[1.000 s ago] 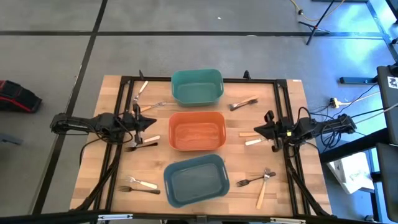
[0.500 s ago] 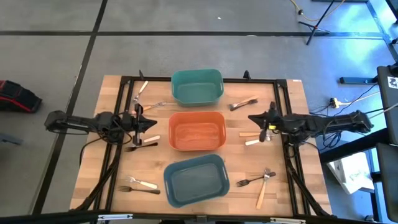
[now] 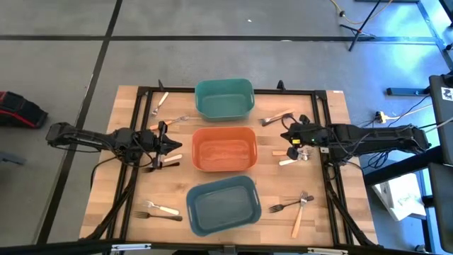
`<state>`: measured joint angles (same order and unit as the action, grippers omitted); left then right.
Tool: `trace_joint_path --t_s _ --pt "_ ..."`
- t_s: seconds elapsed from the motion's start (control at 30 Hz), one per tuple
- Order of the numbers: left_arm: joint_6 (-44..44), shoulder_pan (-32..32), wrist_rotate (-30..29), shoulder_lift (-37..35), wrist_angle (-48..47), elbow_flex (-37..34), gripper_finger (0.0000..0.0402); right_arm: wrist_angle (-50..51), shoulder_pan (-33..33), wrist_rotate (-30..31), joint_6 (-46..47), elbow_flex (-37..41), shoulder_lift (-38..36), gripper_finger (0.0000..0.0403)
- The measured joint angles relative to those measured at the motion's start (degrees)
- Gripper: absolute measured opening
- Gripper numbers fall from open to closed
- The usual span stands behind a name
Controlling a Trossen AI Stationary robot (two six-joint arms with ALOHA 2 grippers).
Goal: Sort silverware by color (type)
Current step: Put the orange fork into the green bin
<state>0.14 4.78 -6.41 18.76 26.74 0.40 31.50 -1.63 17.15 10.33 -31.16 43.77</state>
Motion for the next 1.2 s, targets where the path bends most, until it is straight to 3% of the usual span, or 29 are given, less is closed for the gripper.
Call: trace_joint_path --t_s 0.2,0.5,0.63,0.9,1.2 --pt "0.0 0.0 -0.23 0.05 0.0 0.0 0.0002 2.73 0.07 -3.06 2.99 0.0 4.59 0.0019" --pt "-5.76 0.0 -1.6 0.05 -0.17 0.0 0.0002 5.24 0.09 -10.1 3.42 0.02 16.06 0.0166" --pt "-5.99 0.0 -3.51 0.05 -0.24 0.01 0.0002 5.53 0.09 -10.75 3.36 0.04 21.61 0.0202" --pt "-6.0 0.0 -3.54 0.05 -0.28 0.02 0.0002 5.49 0.09 -10.72 3.32 0.04 29.92 0.0199" --pt "-6.01 0.0 -3.49 0.05 -0.28 0.0 0.0002 3.26 0.2 -8.82 -0.38 -0.05 32.12 0.0151"
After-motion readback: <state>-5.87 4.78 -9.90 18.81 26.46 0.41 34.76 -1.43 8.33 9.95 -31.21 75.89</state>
